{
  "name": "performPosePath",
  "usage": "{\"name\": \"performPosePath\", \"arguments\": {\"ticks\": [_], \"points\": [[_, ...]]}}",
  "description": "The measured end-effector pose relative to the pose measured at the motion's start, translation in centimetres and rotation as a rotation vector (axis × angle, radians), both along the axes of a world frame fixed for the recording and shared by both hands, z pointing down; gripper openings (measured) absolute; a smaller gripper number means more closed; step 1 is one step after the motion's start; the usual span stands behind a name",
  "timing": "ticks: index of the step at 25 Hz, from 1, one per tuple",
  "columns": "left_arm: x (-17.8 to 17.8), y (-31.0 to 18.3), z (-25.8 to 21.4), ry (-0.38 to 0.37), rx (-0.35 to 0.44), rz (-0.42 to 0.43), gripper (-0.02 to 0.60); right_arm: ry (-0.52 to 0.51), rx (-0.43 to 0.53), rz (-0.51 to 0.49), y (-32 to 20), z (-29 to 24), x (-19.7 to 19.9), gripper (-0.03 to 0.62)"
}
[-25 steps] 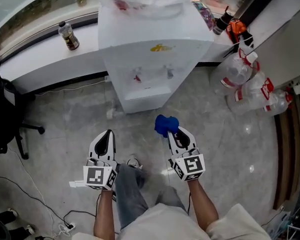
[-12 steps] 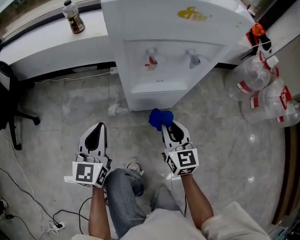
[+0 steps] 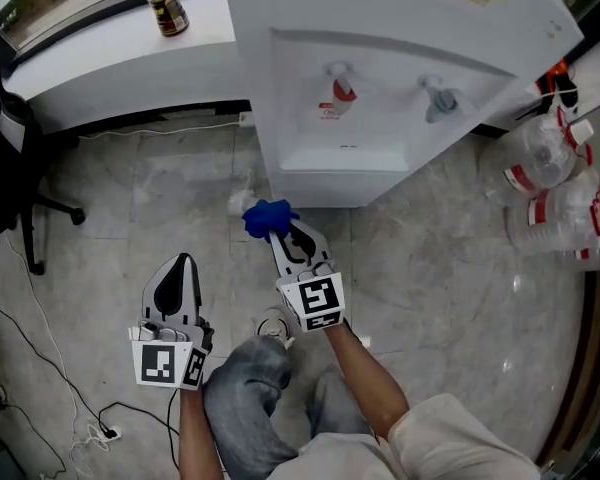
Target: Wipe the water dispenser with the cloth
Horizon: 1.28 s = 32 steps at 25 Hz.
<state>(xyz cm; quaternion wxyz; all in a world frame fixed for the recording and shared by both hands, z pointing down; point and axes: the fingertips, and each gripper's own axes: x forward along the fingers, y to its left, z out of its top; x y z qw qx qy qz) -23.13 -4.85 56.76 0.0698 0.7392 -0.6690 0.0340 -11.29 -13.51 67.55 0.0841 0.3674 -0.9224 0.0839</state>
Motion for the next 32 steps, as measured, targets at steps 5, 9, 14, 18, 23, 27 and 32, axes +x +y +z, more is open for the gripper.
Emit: {"name": "performPosePath", "arguments": {"ticks": [5,9,14,18,23,27,32], "points": [[-0.6,1.3,-0.3,-0.011,0.008,-0.033,0.011,0.009,-0.003,-0.044,-0.9,1.6,-2.5,0.080],[0.1,1.1,-0.2,-0.010,0.008,-0.013,0.011,0.008,0.017,-0.030,-3.0,1.6,-2.7,0.080],[0.8,0.6,-0.3,-0.002,0.013,0.002,0.011,0.019,0.048,0.051,-6.3,1.3,0.9,0.080],[1.2,0.3,-0.3,0.004,0.014,0.010,0.011,0.041,0.059,0.128,-7.3,1.0,5.5,0.080],[3.0,-0.6,-0.4,0.009,0.018,0.046,0.011,0.072,0.062,0.242,-8.4,0.7,12.4,0.080],[4.8,-1.6,-0.5,0.008,0.020,0.086,0.011,0.090,0.057,0.352,-10.0,0.6,18.8,0.080],[5.4,-2.1,-0.4,0.007,0.016,0.100,0.011,0.116,0.061,0.480,-11.7,0.8,25.7,0.080]]}}
